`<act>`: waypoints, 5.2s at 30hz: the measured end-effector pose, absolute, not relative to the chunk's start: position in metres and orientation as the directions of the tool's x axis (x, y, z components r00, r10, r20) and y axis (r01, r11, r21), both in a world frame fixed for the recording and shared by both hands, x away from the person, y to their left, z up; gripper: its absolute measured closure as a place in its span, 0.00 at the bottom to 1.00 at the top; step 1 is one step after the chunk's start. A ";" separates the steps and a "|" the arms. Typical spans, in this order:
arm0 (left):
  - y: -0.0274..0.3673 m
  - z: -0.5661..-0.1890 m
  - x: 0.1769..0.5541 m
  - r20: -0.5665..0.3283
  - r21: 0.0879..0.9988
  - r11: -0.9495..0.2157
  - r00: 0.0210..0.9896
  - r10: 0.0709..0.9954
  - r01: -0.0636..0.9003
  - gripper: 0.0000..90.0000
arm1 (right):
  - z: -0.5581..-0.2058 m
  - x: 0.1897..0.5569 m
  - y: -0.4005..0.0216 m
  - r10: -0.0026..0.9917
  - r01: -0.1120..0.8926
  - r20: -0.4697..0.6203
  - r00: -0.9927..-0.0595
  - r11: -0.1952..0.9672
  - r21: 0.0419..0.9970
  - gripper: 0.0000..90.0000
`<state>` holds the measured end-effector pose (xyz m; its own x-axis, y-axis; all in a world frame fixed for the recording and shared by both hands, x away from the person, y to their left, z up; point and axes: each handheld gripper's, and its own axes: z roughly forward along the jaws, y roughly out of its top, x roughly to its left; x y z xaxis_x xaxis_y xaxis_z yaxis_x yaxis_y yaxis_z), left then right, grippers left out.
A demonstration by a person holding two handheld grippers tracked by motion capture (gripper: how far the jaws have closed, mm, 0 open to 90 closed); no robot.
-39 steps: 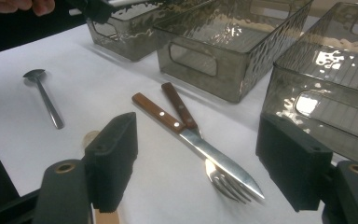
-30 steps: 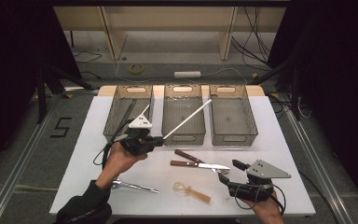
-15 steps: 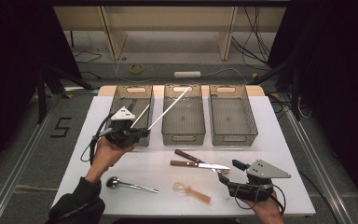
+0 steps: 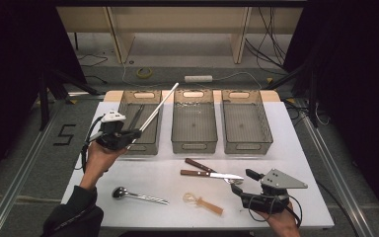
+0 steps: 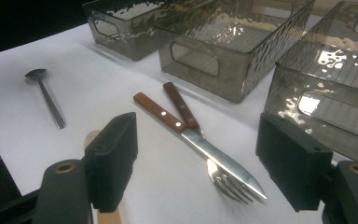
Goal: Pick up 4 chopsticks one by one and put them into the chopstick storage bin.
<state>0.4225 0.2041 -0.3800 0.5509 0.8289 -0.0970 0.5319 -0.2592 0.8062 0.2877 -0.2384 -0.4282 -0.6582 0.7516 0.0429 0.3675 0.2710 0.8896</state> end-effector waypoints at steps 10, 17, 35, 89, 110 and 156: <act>0.221 -0.386 0.431 -0.104 0.802 -0.225 0.500 0.860 0.553 0.96 | -0.428 0.288 -0.238 0.750 0.366 0.042 -0.660 0.272 0.890 0.34; 0.232 -0.392 0.440 -0.110 0.796 -0.201 0.463 0.880 0.571 0.96 | -0.429 0.288 -0.237 0.750 0.368 0.041 -0.661 0.276 0.888 0.34; 0.243 -0.411 0.460 -0.125 0.774 -0.168 0.407 0.905 0.611 0.96 | -0.430 0.288 -0.236 0.748 0.369 0.039 -0.663 0.280 0.886 0.34; 0.241 -0.424 0.474 -0.146 0.728 -0.169 0.391 0.908 0.664 0.64 | -0.430 0.289 -0.236 0.748 0.370 0.039 -0.663 0.282 0.885 0.34; 0.214 -0.388 0.440 -0.114 0.732 -0.287 0.526 0.843 0.618 0.37 | -0.430 0.288 -0.236 0.744 0.372 0.038 -0.667 0.289 0.882 0.34; 0.178 -0.392 0.380 -0.021 0.601 -0.587 0.745 0.667 0.543 0.26 | -0.432 0.290 -0.236 0.738 0.381 0.042 -0.673 0.298 0.875 0.34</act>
